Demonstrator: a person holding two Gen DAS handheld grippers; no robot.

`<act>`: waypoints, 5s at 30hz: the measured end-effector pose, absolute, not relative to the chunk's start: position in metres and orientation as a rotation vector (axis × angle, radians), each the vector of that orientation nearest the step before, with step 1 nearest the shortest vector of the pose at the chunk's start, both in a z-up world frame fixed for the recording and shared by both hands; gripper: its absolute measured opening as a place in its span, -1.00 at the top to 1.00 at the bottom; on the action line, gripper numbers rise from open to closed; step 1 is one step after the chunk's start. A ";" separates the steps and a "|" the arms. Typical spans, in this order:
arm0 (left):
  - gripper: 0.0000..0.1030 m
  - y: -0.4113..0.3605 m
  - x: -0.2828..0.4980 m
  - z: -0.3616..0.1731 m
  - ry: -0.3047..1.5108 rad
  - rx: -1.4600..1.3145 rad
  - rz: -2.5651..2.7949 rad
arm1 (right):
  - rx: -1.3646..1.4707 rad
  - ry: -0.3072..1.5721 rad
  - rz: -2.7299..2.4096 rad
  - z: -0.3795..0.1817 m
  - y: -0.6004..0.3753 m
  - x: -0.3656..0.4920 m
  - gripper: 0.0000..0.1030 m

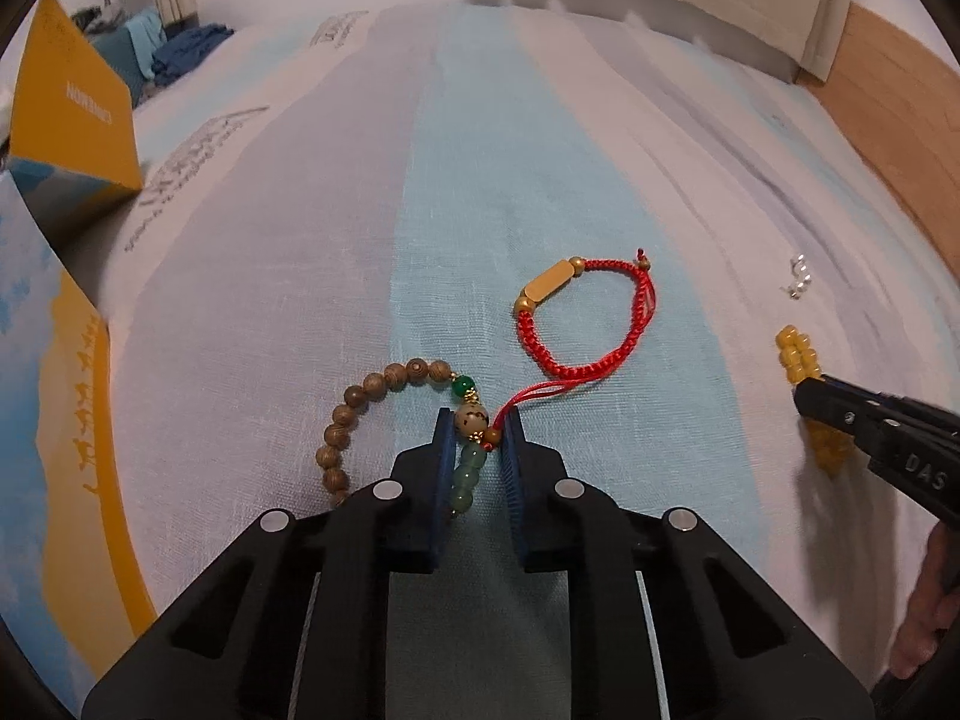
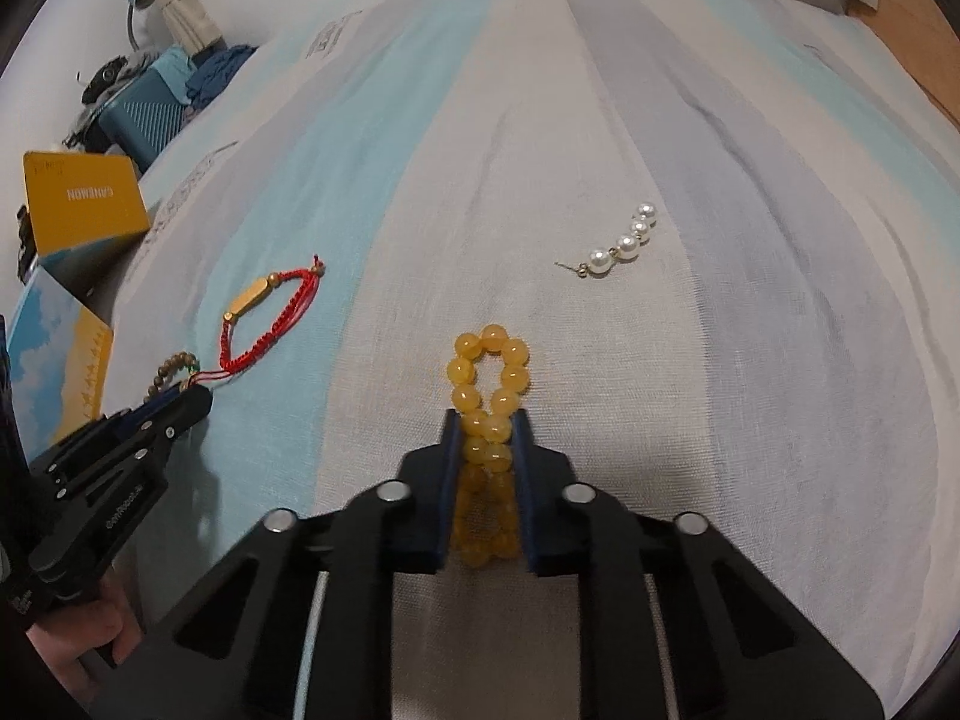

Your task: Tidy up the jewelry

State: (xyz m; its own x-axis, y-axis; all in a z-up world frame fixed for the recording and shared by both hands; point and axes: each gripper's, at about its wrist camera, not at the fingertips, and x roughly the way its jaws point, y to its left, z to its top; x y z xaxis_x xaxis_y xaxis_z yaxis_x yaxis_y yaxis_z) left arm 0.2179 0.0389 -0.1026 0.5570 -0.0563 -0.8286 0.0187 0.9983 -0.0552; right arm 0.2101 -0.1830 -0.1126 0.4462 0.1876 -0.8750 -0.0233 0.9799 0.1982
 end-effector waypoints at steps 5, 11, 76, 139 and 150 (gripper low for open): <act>0.73 0.040 0.215 -0.097 0.978 -0.045 -0.053 | 0.186 1.073 0.133 -0.105 -0.187 0.209 0.82; 0.72 0.037 0.212 -0.092 0.977 -0.031 -0.054 | 0.194 1.050 0.127 -0.100 -0.192 0.206 0.82; -0.08 0.035 0.173 -0.100 1.048 0.089 -0.037 | 0.186 1.031 0.164 -0.094 -0.188 0.203 0.82; 0.67 0.080 0.126 0.038 0.964 0.000 0.001 | 0.165 0.944 0.193 0.038 -0.139 0.144 0.82; 0.66 0.110 0.101 0.063 0.933 -0.019 0.033 | 0.136 0.913 0.224 0.067 -0.108 0.131 0.82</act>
